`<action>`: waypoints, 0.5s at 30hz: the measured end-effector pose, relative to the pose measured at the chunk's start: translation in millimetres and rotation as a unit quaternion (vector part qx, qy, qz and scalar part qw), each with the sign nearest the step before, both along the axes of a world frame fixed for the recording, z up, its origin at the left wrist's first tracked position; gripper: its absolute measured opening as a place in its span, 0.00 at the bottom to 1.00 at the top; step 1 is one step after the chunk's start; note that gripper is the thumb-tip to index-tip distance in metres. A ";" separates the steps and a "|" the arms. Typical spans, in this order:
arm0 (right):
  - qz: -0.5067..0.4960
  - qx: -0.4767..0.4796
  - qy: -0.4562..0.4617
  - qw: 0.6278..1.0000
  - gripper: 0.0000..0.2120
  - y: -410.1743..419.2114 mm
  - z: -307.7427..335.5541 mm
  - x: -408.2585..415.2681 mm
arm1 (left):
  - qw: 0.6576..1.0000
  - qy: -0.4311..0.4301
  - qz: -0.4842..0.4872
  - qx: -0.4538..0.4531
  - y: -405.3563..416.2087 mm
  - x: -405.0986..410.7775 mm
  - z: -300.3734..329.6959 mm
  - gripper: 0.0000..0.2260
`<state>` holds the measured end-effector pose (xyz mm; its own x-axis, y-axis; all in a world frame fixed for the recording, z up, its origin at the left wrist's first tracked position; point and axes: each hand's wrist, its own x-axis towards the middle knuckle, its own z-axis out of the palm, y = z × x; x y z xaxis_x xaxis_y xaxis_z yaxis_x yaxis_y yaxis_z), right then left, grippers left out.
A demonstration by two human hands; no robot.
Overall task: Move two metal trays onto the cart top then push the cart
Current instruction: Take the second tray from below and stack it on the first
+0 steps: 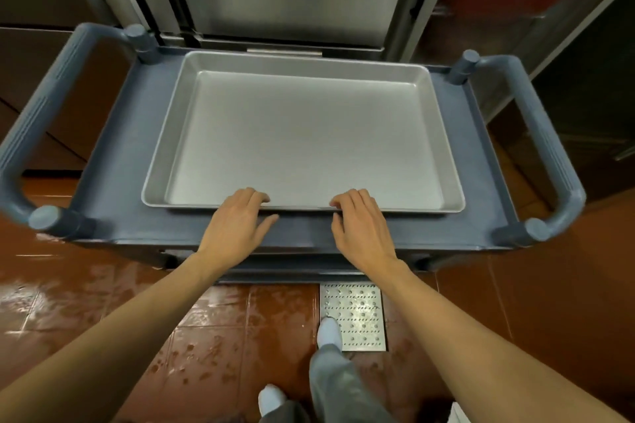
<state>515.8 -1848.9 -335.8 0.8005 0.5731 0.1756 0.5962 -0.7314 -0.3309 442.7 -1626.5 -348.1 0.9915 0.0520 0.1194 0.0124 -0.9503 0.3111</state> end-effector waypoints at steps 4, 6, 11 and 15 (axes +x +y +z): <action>0.090 0.049 -0.029 0.994 0.06 11.3 -2.6 -46.7 | 0.995 -0.094 -0.042 -0.014 -16.2 -29.0 3.8 0.07; 0.136 0.024 -0.021 0.990 0.05 13.6 -15.7 -74.0 | 0.992 -0.083 -0.090 -0.021 -25.6 -53.0 -5.0 0.04; 0.165 -0.131 0.091 0.973 0.10 5.0 -69.7 -120.8 | 0.990 0.060 -0.128 -0.019 -41.3 -115.3 -60.7 0.04; 0.072 -0.193 0.193 0.959 0.15 -13.9 -101.8 -117.6 | 0.986 0.158 -0.035 -0.030 -30.5 -126.5 -104.5 0.12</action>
<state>398.2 -1862.9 -437.6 0.6709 0.6449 -0.3659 0.5871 -0.7635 -0.2692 316.2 -1657.0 -452.5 0.9801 -0.0210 -0.1975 0.0520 -0.9325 0.3575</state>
